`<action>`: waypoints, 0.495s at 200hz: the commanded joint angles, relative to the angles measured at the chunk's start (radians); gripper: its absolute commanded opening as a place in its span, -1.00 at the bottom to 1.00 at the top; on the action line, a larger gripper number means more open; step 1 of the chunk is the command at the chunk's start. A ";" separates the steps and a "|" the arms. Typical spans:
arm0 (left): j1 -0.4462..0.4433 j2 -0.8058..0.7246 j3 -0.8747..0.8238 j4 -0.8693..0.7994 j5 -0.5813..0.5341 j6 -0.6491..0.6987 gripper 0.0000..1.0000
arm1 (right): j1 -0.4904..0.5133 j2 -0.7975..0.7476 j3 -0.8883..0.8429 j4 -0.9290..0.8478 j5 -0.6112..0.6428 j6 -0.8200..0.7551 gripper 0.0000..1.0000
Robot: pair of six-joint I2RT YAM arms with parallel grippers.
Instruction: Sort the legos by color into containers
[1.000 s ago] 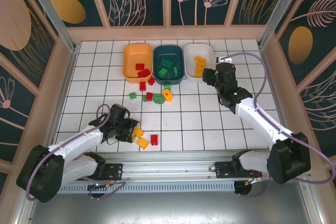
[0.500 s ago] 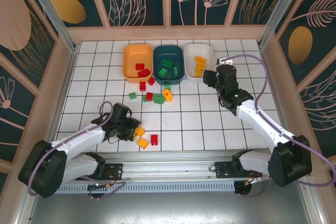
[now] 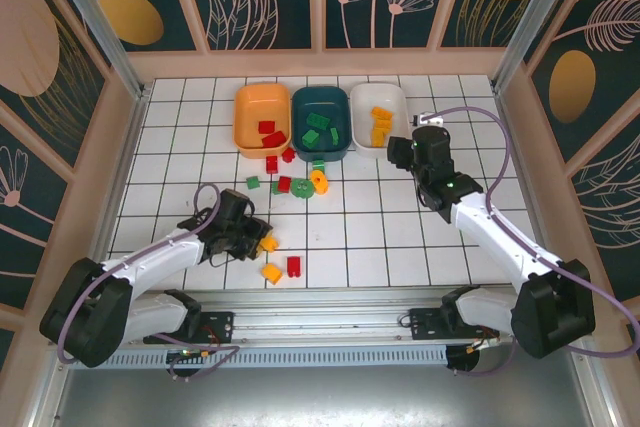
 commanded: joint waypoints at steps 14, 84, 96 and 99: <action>-0.004 0.023 0.142 -0.056 -0.070 0.110 -0.21 | 0.008 -0.027 -0.018 0.003 0.003 0.020 0.36; -0.024 0.373 0.609 0.032 -0.022 0.331 -0.25 | -0.014 -0.033 -0.041 0.012 0.024 0.091 0.35; -0.033 0.458 0.699 0.087 -0.001 0.342 -0.26 | -0.029 -0.040 -0.054 0.011 0.017 0.110 0.35; -0.036 0.480 0.722 0.097 0.004 0.348 -0.27 | -0.032 -0.043 -0.057 0.011 0.016 0.113 0.35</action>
